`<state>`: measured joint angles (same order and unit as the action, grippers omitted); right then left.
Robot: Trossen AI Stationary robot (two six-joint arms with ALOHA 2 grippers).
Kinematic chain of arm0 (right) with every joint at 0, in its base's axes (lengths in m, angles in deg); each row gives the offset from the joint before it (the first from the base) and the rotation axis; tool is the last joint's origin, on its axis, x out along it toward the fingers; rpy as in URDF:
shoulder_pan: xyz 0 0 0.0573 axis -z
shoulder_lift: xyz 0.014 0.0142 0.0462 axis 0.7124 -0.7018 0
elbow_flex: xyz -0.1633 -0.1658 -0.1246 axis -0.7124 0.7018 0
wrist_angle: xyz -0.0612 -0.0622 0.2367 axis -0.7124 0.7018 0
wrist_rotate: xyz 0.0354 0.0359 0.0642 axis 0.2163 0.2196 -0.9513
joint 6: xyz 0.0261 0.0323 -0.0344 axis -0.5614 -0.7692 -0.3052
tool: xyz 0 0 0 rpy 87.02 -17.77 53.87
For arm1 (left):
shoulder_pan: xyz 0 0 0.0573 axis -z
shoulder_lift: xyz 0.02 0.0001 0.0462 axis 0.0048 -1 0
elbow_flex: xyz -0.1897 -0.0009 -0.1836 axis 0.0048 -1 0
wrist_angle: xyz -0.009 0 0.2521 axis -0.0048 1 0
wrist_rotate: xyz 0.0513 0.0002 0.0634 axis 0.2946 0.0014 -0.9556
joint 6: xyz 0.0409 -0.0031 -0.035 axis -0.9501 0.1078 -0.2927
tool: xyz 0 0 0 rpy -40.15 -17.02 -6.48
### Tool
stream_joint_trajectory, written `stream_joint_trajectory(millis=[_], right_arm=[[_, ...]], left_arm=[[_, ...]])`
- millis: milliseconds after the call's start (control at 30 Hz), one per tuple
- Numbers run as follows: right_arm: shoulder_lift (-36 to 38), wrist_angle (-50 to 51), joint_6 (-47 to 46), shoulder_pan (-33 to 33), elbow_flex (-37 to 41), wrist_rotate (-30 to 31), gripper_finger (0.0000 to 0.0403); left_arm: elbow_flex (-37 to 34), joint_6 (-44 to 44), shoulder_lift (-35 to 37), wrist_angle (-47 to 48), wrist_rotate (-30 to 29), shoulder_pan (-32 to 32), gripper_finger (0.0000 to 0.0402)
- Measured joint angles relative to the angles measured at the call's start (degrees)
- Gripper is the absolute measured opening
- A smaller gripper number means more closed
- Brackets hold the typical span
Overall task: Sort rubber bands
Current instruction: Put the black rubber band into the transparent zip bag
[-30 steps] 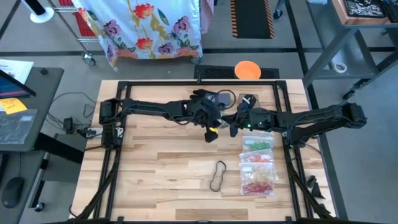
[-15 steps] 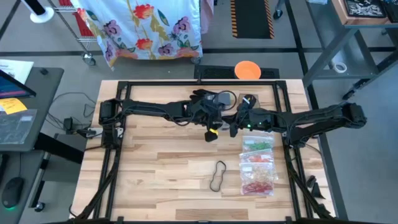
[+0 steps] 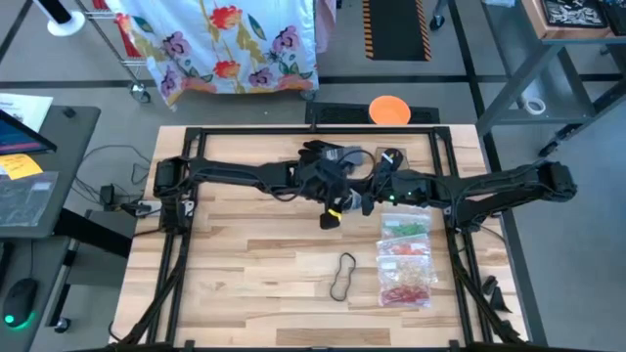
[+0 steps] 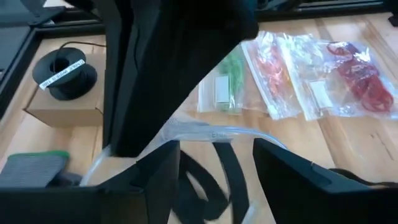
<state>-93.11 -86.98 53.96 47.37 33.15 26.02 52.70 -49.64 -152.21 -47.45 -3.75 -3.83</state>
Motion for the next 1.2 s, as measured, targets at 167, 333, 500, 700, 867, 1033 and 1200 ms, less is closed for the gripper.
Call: stream_joint_trajectory(millis=[167, 333, 500, 700, 867, 1033, 1200], right_arm=[[0.00, 0.54, 0.13, 0.00, 0.00, 0.00, 0.0000], [0.00, 0.74, 0.13, -0.03, 0.00, -0.02, 0.0000], [0.00, 0.54, 0.13, 0.00, 0.00, -0.02, 0.0000], [0.00, 0.80, 0.13, 0.00, 0.00, 0.00, 0.0000], [0.00, 1.72, 0.15, 0.00, 0.00, -0.02, 0.0000], [0.00, 2.36, 0.15, 0.10, 0.00, -0.02, 0.0000], [0.00, 2.20, 0.15, 0.11, -0.02, -0.02, 0.0000]], left_arm=[[4.47, 0.08, 0.02, 7.59, 0.02, 0.11, 0.0203], [7.82, 1.27, 0.02, 16.58, -0.03, 0.17, 0.0203], [9.83, 2.36, 0.02, 20.04, -6.06, 0.20, 0.0203], [9.94, -0.56, 0.02, 16.88, -10.26, 0.20, 0.0203], [9.93, -1.24, 0.34, 16.22, -10.73, 0.17, 0.0203], [9.89, -0.10, 4.56, 17.86, -10.85, 0.52, 0.0203], [9.72, 2.72, 9.47, 21.53, -9.99, 2.66, 0.0203]])
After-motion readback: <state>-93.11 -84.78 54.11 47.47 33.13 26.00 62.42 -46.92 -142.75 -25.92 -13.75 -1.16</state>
